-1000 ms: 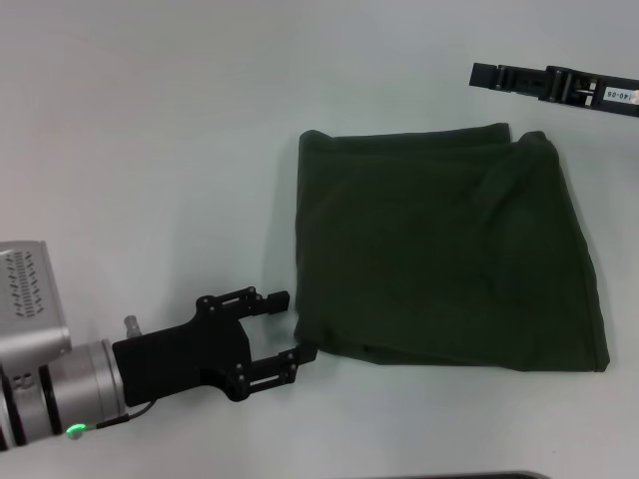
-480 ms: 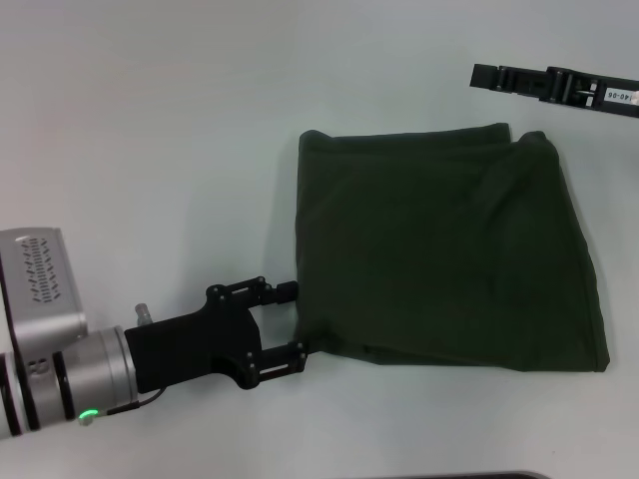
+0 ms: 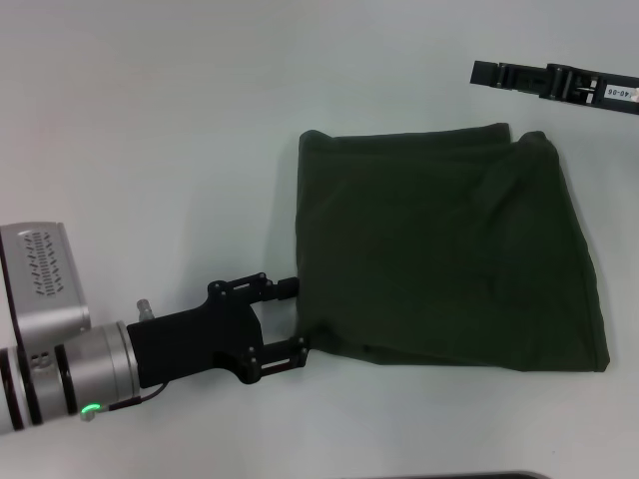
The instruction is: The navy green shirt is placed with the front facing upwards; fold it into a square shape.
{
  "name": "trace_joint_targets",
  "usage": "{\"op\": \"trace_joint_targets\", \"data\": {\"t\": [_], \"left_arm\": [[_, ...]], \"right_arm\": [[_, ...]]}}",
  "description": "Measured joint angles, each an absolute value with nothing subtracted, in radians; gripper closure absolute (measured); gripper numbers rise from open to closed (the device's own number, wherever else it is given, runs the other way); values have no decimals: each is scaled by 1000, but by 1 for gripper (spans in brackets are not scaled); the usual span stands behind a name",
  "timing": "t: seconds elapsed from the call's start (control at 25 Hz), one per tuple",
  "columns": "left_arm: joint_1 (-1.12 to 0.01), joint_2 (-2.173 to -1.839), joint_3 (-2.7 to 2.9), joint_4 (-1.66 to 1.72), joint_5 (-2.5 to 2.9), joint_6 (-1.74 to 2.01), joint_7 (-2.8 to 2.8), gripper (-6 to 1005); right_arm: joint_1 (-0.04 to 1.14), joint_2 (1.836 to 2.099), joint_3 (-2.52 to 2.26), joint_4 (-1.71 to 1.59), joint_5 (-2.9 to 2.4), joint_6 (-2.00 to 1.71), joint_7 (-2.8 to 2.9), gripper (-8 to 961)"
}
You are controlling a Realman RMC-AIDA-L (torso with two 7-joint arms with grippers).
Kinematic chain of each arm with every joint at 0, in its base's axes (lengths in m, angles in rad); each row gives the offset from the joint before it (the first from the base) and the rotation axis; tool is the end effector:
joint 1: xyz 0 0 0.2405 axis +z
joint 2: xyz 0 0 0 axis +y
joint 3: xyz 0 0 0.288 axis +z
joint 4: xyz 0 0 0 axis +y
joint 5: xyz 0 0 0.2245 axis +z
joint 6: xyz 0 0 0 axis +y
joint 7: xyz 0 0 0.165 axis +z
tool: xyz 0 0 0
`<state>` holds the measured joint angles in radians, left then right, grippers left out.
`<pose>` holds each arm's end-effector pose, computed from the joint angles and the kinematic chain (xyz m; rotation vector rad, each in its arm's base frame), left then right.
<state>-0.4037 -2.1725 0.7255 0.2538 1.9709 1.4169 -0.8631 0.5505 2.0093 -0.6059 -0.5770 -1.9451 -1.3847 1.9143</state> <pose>-0.3179 0.2589 -0.1498 -2.7563 -0.5999 -0.7584 0.3161 0.3993 0.0025 -2.2863 1.3921 0.8402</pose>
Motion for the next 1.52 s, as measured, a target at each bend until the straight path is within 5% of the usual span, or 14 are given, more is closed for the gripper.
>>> {"op": "trace_joint_targets", "data": {"t": [1.24, 1.52], "left_arm": [[-417, -2166, 734, 263, 1976, 1396, -900, 342], [-419, -2166, 733, 268, 1978, 1399, -911, 640]], "right_arm": [[549, 2007, -606, -580, -1945, -1385, 1913, 349], [550, 2006, -606, -581, -1945, -1385, 1913, 349]]}}
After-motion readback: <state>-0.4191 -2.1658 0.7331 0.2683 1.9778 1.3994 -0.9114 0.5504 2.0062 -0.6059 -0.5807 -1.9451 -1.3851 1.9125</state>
